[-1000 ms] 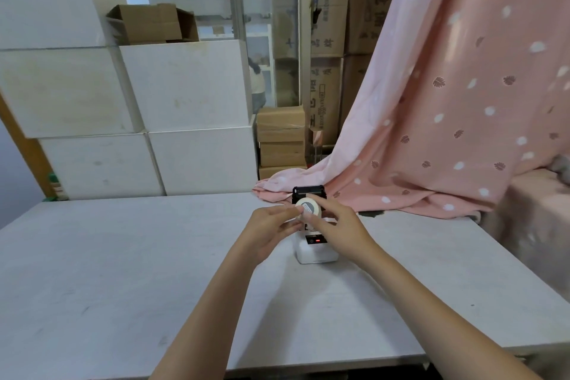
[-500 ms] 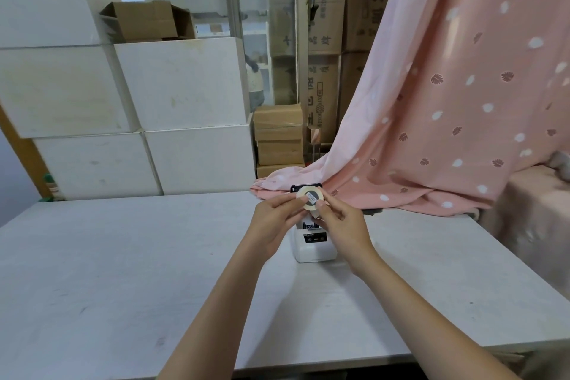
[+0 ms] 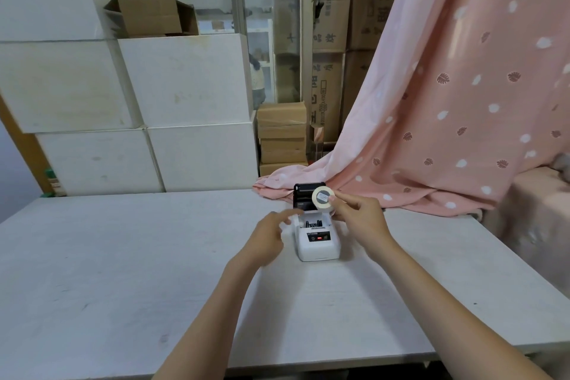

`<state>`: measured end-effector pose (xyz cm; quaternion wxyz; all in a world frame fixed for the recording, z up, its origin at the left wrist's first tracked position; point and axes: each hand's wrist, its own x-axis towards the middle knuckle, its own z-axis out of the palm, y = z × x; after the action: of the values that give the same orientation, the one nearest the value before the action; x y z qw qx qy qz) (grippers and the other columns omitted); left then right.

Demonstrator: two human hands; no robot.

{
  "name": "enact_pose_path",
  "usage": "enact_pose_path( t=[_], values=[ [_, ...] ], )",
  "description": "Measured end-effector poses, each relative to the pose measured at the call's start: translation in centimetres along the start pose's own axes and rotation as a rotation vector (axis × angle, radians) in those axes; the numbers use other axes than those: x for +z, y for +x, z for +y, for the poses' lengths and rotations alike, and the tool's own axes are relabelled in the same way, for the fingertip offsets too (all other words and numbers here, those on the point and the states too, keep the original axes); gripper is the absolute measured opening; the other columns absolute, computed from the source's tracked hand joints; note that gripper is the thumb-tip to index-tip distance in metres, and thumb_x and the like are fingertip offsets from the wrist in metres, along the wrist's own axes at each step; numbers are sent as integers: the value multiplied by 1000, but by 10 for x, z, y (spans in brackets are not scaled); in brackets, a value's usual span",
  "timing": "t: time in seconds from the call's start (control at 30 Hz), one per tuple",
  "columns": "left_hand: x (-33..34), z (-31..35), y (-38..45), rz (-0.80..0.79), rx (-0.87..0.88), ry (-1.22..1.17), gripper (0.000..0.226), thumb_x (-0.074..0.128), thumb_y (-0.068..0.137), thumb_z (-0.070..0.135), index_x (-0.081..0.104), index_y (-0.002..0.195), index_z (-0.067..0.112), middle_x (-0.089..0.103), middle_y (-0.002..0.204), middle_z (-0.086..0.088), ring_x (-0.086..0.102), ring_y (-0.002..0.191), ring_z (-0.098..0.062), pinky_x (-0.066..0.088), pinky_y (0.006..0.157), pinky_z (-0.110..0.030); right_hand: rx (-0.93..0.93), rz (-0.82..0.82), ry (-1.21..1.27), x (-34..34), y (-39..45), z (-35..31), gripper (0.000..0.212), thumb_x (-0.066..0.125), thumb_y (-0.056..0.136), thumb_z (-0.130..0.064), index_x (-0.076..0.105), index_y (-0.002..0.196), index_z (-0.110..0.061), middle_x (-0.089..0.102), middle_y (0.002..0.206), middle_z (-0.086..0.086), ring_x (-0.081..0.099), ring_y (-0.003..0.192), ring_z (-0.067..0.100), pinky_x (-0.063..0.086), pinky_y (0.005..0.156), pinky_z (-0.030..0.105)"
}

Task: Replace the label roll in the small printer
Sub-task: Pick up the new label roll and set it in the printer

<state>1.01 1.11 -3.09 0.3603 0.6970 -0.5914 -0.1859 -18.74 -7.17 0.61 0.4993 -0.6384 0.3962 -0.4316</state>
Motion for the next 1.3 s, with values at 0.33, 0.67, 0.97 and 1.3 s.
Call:
enact_pose_path(
  t=[0.33, 0.67, 0.97, 1.3],
  values=[
    [13, -6, 19, -143, 78, 285, 54, 60, 95, 8, 48, 139, 35, 61, 118, -8, 54, 107, -24, 43, 93, -31, -71, -108, -418, -7, 10, -16, 32, 71, 97, -31, 77, 128, -29, 84, 104, 6, 74, 101, 29, 48, 79, 30],
    [25, -8, -10, 72, 151, 264, 50, 73, 85, 37, 54, 131, 37, 45, 66, 13, 49, 74, -14, 40, 64, -29, -147, -187, -581, -4, 14, -19, 12, 75, 95, -24, 82, 103, -29, 76, 85, 3, 69, 93, 24, 44, 66, 21],
    [41, -10, -14, 173, 125, 141, 47, 67, 90, 18, 55, 131, 37, 37, 51, 8, 39, 49, -9, 36, 54, -27, -226, -275, -704, 4, 22, -19, 36, 77, 93, -24, 77, 129, -20, 72, 93, -5, 69, 96, 14, 52, 83, 28],
    [42, -12, -14, 193, 126, 115, 25, 63, 93, 14, 57, 113, 28, 38, 53, 8, 40, 49, -7, 34, 54, -26, -315, -329, -805, 11, 30, -14, 36, 79, 91, -27, 78, 126, -19, 76, 89, 9, 70, 90, 27, 55, 84, 41]
  ],
)
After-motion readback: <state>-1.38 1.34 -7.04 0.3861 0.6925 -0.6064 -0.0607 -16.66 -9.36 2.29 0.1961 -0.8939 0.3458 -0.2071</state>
